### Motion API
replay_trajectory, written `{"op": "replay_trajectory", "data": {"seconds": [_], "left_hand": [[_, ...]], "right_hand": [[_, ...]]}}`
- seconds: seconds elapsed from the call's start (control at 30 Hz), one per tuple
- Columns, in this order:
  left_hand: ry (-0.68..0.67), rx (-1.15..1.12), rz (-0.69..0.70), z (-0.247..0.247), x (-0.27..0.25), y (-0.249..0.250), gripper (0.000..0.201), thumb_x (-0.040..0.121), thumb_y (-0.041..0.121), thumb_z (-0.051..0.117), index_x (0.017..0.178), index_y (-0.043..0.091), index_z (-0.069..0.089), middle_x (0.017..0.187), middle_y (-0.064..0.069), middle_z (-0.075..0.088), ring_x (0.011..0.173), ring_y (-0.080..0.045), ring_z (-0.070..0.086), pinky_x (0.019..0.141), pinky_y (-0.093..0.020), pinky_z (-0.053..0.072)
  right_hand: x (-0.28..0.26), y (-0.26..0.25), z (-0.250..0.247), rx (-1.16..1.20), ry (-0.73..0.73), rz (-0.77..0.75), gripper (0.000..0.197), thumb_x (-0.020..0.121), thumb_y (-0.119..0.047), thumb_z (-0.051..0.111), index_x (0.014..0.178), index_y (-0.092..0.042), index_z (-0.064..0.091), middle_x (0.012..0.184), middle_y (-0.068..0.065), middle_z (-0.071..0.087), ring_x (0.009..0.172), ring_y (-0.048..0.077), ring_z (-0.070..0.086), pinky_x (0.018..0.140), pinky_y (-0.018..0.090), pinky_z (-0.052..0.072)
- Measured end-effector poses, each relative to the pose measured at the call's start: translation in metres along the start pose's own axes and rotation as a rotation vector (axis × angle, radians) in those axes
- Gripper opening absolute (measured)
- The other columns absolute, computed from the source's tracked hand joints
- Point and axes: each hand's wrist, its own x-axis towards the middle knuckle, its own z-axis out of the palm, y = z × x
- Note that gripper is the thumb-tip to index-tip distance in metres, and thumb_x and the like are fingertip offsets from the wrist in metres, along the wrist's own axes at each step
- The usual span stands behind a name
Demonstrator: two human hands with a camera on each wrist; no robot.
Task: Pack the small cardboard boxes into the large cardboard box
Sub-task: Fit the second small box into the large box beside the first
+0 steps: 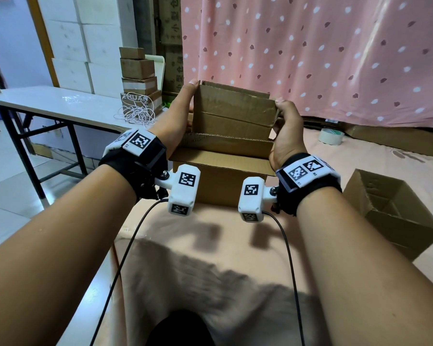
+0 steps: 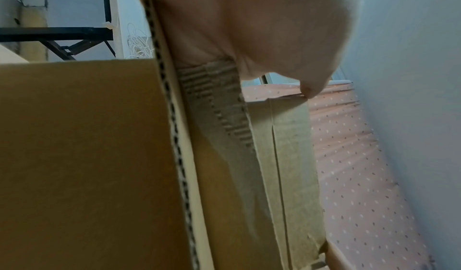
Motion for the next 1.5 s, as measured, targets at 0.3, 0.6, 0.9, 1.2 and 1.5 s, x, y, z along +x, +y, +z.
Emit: {"op": "replay_trajectory", "data": {"seconds": [0.3, 0.6, 0.9, 1.2, 1.5], "left_hand": [[0.002, -0.004, -0.003, 0.003, -0.006, 0.005, 0.034, 0.103, 0.059, 0.030, 0.090, 0.040, 0.055, 0.092, 0.011, 0.059, 0.086, -0.013, 0.059, 0.082, -0.036, 0.044], [-0.016, -0.014, 0.000, 0.002, -0.007, 0.006, 0.033, 0.101, 0.061, 0.032, 0.094, 0.039, 0.055, 0.097, 0.011, 0.056, 0.104, -0.021, 0.056, 0.103, -0.043, 0.040], [0.000, -0.014, 0.033, 0.004, -0.012, 0.009, 0.035, 0.106, 0.050, 0.031, 0.084, 0.037, 0.055, 0.092, 0.014, 0.056, 0.090, -0.004, 0.052, 0.105, -0.039, 0.037], [-0.010, -0.020, 0.055, 0.005, -0.014, 0.008, 0.034, 0.107, 0.044, 0.029, 0.087, 0.035, 0.054, 0.093, 0.017, 0.055, 0.088, 0.000, 0.049, 0.088, -0.033, 0.034], [-0.019, -0.016, 0.086, 0.004, -0.012, 0.005, 0.035, 0.107, 0.042, 0.028, 0.090, 0.034, 0.057, 0.096, 0.015, 0.058, 0.092, -0.005, 0.054, 0.085, -0.030, 0.039]], "right_hand": [[-0.001, -0.001, 0.000, 0.036, 0.027, 0.005, 0.023, 0.100, -0.014, 0.049, 0.079, -0.022, 0.049, 0.076, -0.005, 0.047, 0.049, -0.007, 0.053, 0.045, 0.007, 0.041], [0.001, 0.001, 0.000, 0.069, 0.038, 0.037, 0.021, 0.098, -0.013, 0.049, 0.079, -0.020, 0.046, 0.076, -0.004, 0.044, 0.044, -0.007, 0.050, 0.044, 0.007, 0.041], [-0.004, -0.004, 0.002, 0.076, 0.036, 0.045, 0.024, 0.099, -0.007, 0.045, 0.078, -0.016, 0.041, 0.073, -0.001, 0.041, 0.038, -0.004, 0.049, 0.039, 0.007, 0.038], [-0.007, -0.007, 0.004, 0.047, 0.044, 0.044, 0.025, 0.099, -0.005, 0.044, 0.078, -0.016, 0.039, 0.070, -0.002, 0.038, 0.035, -0.006, 0.046, 0.038, 0.007, 0.037], [-0.010, -0.007, 0.005, -0.013, 0.050, 0.010, 0.006, 0.100, -0.002, 0.042, 0.096, -0.007, 0.042, 0.076, -0.002, 0.041, 0.037, -0.011, 0.047, 0.041, 0.005, 0.039]]}}
